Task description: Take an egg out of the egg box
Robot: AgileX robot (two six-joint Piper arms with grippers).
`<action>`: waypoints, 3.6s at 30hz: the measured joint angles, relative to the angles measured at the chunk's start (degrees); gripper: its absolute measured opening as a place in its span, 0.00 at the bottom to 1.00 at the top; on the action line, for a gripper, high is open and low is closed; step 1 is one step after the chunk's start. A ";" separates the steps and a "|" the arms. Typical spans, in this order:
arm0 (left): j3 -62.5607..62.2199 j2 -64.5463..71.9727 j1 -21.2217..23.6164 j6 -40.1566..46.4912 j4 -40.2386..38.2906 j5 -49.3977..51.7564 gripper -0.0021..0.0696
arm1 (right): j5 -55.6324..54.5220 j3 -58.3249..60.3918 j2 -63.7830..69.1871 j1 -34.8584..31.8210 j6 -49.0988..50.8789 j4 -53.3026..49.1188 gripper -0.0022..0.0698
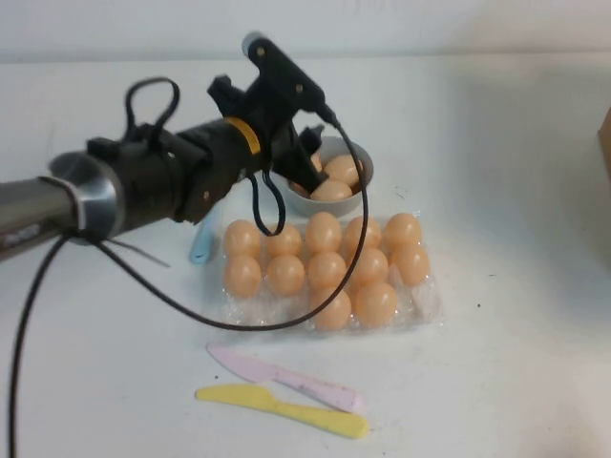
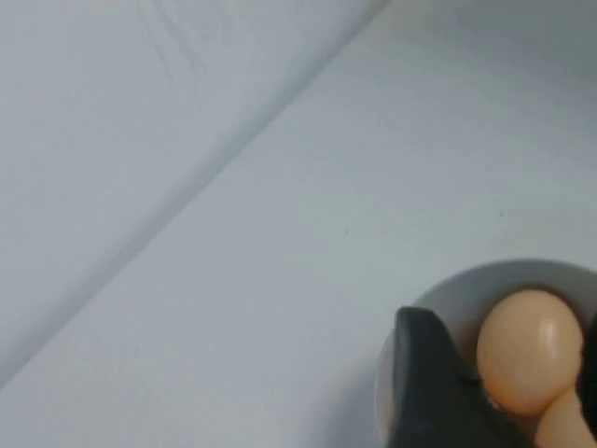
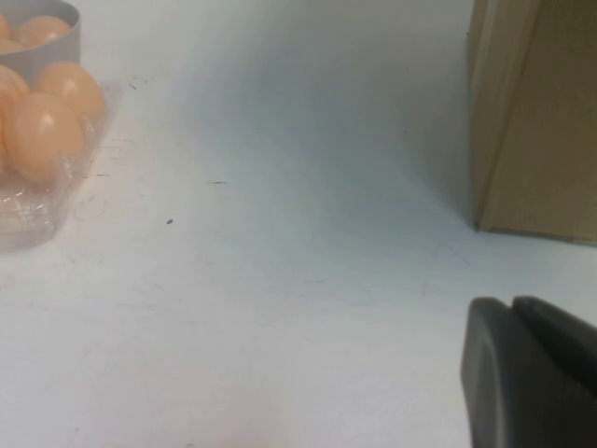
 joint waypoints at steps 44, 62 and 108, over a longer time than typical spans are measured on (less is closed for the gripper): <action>68.05 -87.81 -0.56 -5.45 -12.06 4.39 0.03 | 0.00 0.00 0.00 0.00 0.00 0.00 0.01; 75.21 -100.34 9.88 -5.58 -10.09 19.11 0.03 | 0.00 0.00 0.00 0.00 0.00 0.00 0.01; 75.21 -108.20 27.93 -14.17 -20.18 29.77 0.03 | 0.10 0.00 0.00 0.00 0.00 0.00 0.01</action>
